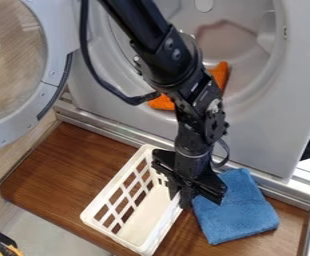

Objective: Push basket near the napkin

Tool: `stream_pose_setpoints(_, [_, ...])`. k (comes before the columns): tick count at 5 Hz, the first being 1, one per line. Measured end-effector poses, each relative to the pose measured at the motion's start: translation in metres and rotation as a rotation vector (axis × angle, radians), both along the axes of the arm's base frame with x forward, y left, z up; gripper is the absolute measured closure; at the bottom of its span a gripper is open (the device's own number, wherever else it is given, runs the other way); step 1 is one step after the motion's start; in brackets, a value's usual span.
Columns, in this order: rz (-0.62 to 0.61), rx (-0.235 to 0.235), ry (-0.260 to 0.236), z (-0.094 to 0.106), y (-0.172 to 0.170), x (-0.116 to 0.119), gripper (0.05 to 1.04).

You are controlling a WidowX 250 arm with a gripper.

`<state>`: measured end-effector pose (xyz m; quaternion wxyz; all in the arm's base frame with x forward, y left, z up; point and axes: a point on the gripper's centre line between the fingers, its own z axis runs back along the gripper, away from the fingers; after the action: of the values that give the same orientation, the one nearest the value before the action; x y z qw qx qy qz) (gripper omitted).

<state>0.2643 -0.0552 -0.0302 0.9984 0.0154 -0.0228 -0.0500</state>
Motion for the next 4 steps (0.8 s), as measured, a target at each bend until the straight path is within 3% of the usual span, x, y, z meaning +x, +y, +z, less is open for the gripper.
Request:
stream_pose_setpoints(2, [-0.055,-0.029,-0.039,-0.006,0.013,0.013,0.995])
stream_pose_setpoints(3, [-0.05,-0.02,-0.06,-0.003,0.019,0.022,0.995])
stream_pose_setpoints(4, [-0.049,-0.026,-0.054,-0.006,0.019,0.022,0.962])
